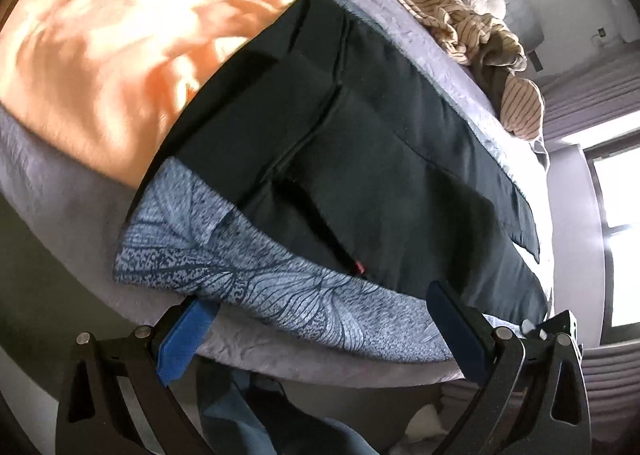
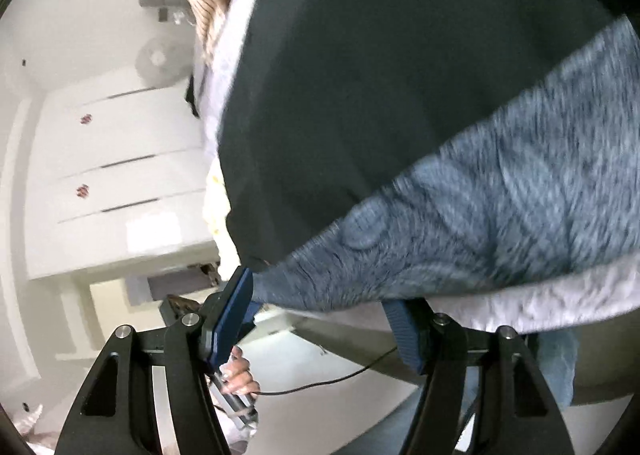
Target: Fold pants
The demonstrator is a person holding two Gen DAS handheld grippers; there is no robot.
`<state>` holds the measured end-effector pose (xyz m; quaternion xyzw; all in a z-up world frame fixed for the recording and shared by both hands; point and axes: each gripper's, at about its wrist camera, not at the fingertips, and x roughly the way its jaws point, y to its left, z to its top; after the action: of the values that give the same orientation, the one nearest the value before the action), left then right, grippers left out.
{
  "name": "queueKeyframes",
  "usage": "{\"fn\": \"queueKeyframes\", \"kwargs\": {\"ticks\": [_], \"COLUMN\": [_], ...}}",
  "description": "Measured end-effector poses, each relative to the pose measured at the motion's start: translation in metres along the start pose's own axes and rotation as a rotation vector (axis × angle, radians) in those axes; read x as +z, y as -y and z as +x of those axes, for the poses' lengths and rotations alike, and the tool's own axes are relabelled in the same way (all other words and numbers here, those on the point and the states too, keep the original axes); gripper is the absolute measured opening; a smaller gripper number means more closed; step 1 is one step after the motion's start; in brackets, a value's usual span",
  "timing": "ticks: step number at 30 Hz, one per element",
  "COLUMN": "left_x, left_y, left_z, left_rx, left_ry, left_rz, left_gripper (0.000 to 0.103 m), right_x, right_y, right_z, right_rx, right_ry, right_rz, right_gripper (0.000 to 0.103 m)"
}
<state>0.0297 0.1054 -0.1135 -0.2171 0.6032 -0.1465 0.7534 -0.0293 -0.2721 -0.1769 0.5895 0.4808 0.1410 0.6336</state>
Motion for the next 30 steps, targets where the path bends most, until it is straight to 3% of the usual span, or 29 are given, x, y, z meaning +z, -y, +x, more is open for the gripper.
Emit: {"fn": "queueKeyframes", "kwargs": {"ticks": [3, 6, 8, 9, 10, 11, 22, 30], "left_x": [-0.002, -0.003, 0.000, 0.003, 0.006, 0.008, 0.049, 0.130], "left_y": [-0.003, -0.010, -0.011, -0.010, -0.008, -0.005, 0.051, 0.098], "left_z": [0.011, 0.021, 0.021, 0.018, 0.014, 0.009, -0.042, -0.029], "left_rx": [0.028, 0.066, 0.059, 0.068, 0.063, 0.058, 0.080, 0.083], "left_ry": [-0.012, -0.038, -0.033, -0.034, -0.030, -0.022, 0.115, 0.198], "left_rz": [-0.010, -0.035, -0.048, -0.048, -0.043, -0.043, 0.037, 0.122], "left_gripper": [0.102, 0.070, 0.044, 0.037, 0.027, 0.025, 0.025, 0.025], "right_x": [0.001, -0.002, 0.002, 0.004, 0.006, 0.008, 0.027, 0.095], "right_y": [-0.001, 0.012, 0.021, 0.021, 0.020, 0.016, -0.065, -0.123], "right_z": [0.007, 0.012, -0.002, -0.004, -0.009, -0.013, -0.050, -0.058], "right_rx": [-0.004, -0.017, 0.004, 0.011, 0.015, 0.028, 0.045, 0.003], "right_ry": [-0.009, -0.012, 0.007, 0.019, 0.027, 0.039, 0.058, 0.078], "right_rz": [-0.005, 0.036, 0.064, 0.072, 0.073, 0.070, -0.135, -0.277], "right_gripper": [0.070, 0.068, 0.044, 0.018, 0.008, 0.008, 0.008, 0.008]}}
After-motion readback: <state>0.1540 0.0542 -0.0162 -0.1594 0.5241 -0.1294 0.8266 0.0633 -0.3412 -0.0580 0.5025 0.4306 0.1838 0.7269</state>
